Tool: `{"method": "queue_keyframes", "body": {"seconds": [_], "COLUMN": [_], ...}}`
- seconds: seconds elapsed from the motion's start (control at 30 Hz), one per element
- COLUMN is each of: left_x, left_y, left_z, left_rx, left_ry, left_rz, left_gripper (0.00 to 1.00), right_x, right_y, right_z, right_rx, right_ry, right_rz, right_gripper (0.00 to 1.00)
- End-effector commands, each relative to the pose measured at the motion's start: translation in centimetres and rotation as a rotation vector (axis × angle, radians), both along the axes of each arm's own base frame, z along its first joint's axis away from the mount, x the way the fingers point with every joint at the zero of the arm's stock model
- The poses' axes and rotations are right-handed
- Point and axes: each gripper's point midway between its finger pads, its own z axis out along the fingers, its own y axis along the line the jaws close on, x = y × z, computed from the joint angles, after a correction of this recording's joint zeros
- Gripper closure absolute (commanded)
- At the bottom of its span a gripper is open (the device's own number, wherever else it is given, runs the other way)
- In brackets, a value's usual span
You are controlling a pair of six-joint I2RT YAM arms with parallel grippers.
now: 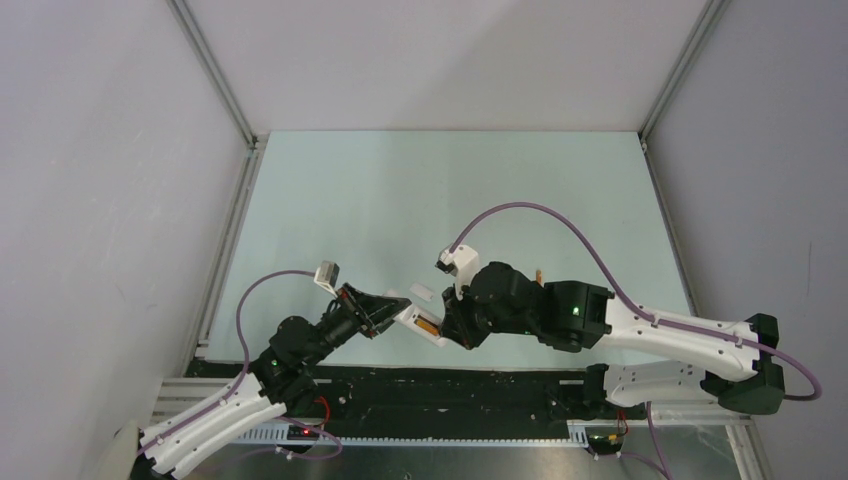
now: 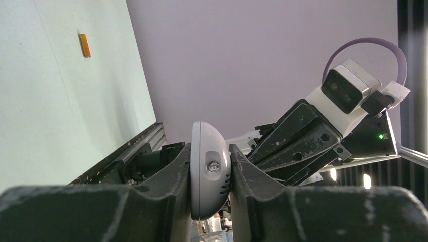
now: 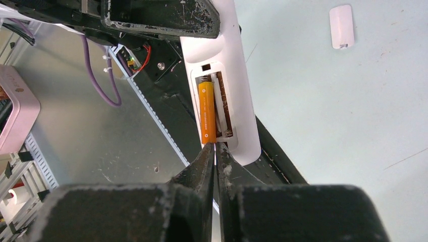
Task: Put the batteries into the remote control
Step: Load the battery into the remote control.
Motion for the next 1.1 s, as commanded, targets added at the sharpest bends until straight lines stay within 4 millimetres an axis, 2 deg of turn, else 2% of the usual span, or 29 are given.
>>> {"method": "queue_keyframes", "body": {"seconds": [0.0,0.8,1.07], "left_x": [-0.3,-0.3,-0.3], "left_y": [0.4,0.3,0.3], "left_z": [3.1,3.0,3.1], "left_rx": [-0.067,-0.068,-0.066], "left_ry": [-0.060,-0.059,-0.061], "left_rz": [0.000,-0.002,-0.004], "left_gripper": [1.00,1.00,1.00], "right_x": [0.4,1.4,1.5], "right_y": [0.8,1.1,1.3], "right_z": [0.8,0.9,0.1], "right_rx": [0.038,0.051,0.029], "right_ry": [-0.013,-0.023,-0.001], "right_rz": [-0.003,-0.043,-0.053], "right_gripper": [0.92,0.91,0.91]}}
